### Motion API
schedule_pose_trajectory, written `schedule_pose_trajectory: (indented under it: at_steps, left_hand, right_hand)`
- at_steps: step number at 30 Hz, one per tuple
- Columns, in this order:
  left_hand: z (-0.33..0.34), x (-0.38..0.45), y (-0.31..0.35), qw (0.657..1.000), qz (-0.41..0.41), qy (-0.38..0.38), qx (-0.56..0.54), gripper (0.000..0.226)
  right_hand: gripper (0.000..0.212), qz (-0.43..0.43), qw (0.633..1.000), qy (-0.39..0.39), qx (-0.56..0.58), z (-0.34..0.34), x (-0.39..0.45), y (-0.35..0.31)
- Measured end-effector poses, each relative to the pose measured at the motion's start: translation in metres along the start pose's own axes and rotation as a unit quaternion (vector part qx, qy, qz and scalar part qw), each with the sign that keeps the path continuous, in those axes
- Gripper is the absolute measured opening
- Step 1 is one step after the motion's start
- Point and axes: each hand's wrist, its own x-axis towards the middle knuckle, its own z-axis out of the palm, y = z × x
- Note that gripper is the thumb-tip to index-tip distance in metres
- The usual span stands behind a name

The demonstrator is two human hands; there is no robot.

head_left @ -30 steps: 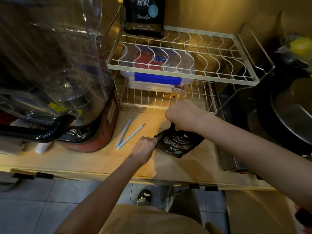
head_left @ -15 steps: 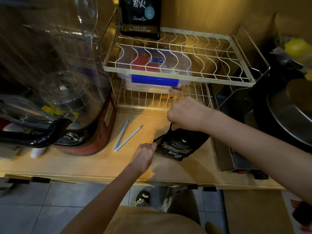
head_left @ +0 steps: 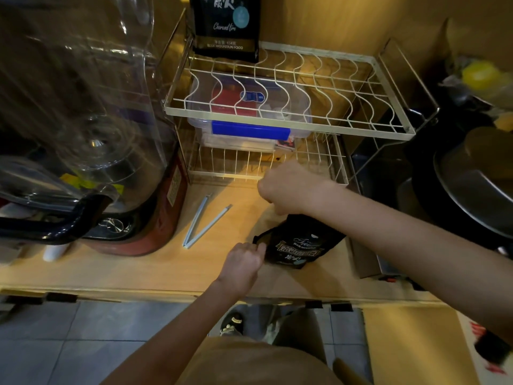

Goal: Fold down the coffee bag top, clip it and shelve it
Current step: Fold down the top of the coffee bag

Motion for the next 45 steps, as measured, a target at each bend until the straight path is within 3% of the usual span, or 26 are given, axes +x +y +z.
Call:
schedule_pose_trajectory:
  at_steps: [3,5,15,17,20,22,24,28,33,36,45]
  left_hand:
    - [-0.006,-0.001,0.011,0.999,-0.019,-0.011,-0.041,0.035]
    - [-0.003,-0.001,0.013,0.998,-0.021,0.002,-0.057,0.035]
    - [0.005,-0.003,0.011,0.998,-0.005,0.012,-0.063,0.034]
    - [0.006,-0.001,0.006,0.988,0.008,0.016,-0.152,0.022]
    - [0.004,0.002,-0.005,0.953,-0.058,0.050,-0.294,0.019]
    - [-0.008,0.004,-0.010,0.895,-0.123,0.106,-0.415,0.027]
    - [-0.018,0.010,-0.009,0.846,-0.133,0.155,-0.492,0.033]
    - [-0.030,0.029,0.000,0.787,-0.134,0.125,-0.590,0.045]
    - [-0.028,0.041,0.005,0.628,-0.209,0.117,-0.741,0.029]
    - [-0.028,0.045,0.002,0.610,-0.231,0.129,-0.747,0.015]
    - [-0.025,0.045,-0.009,0.602,-0.222,0.123,-0.757,0.018]
  right_hand:
    - [0.019,0.001,0.992,-0.106,-0.064,0.016,0.009,-0.009]
    - [0.022,0.008,0.989,-0.134,-0.067,0.021,0.011,-0.009]
    - [0.004,0.020,1.000,0.009,0.010,0.021,-0.008,0.013]
    - [0.004,0.019,1.000,0.016,0.003,0.021,-0.011,0.012]
    - [0.005,0.014,1.000,0.021,0.010,0.022,-0.012,0.014]
    - [0.006,0.018,0.999,0.024,0.030,0.024,-0.014,0.017]
    - [0.007,0.025,0.998,0.029,0.046,0.026,-0.016,0.019]
    - [0.011,0.030,0.998,0.024,0.048,0.025,-0.017,0.017]
    - [0.009,0.031,0.999,0.014,0.006,0.022,-0.019,0.011]
    - [0.009,0.027,1.000,0.009,0.006,0.017,-0.019,0.006]
    - [0.014,0.105,0.993,-0.001,0.057,0.005,-0.026,0.021]
